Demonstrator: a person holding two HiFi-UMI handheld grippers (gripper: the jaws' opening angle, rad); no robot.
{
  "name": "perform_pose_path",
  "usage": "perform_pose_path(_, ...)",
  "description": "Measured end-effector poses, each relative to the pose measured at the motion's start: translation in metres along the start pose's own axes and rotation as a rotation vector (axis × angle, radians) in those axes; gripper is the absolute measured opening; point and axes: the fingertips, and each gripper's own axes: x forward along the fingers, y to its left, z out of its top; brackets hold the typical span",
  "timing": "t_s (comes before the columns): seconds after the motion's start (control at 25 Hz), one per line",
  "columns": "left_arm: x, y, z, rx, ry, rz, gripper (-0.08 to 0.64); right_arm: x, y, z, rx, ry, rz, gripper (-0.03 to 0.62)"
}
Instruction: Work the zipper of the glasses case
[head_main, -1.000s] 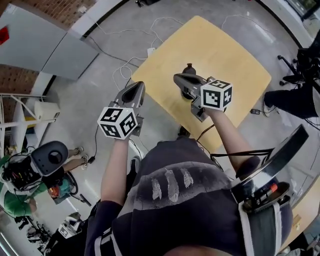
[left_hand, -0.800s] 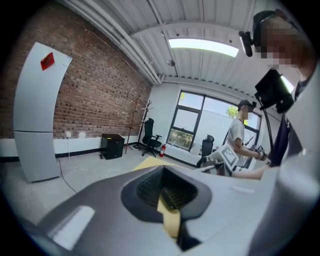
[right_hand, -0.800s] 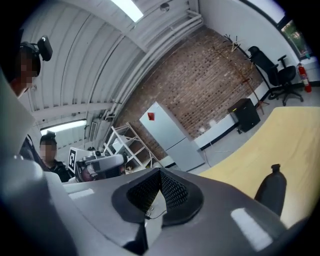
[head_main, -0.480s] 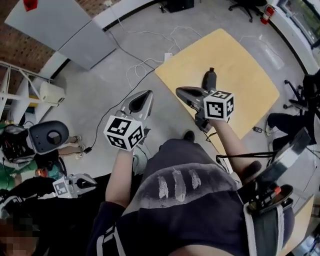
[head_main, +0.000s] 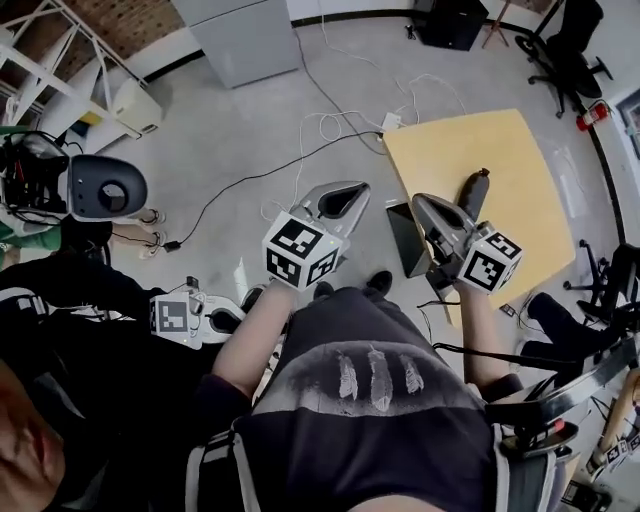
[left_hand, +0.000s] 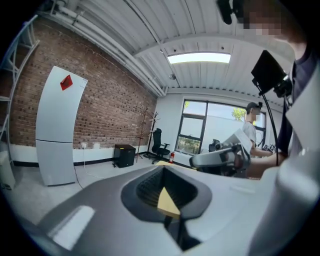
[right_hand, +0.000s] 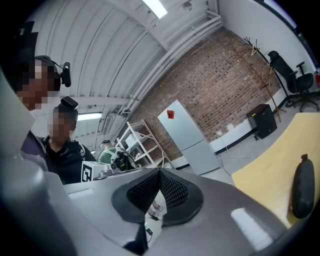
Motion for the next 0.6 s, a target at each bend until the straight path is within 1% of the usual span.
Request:
perform_pose_path(0.16, -0.015, -0.009, -0.002, -0.029, -0.006, -0.044, 0.000, 0.008, 0.026, -0.008, -0.012, -0.005, 0.028, 0.003)
perform_pose_path(0.32, -0.012, -0.015, 0.013, 0.020, -0.019, -0.025, 0.000, 0.007, 0.037, -0.002, -0.013, -0.014, 0.077, 0.003)
perform_pose_path(0.44, -0.002, -0.035, 0.018, 0.004, -0.056, -0.027, 0.000, -0.018, 0.036, -0.005, -0.022, -0.005, 0.089, 0.003)
perform_pose_path(0.52, 0.003, -0.046, 0.019, 0.006, -0.077, 0.009, 0.000, -0.031, 0.035, -0.005, -0.037, 0.015, 0.131, 0.003)
perform_pose_path(0.6, -0.002, -0.049, 0.026, 0.030, -0.092, 0.085, -0.002, -0.032, 0.037, -0.001, -0.047, 0.032, 0.214, 0.003)
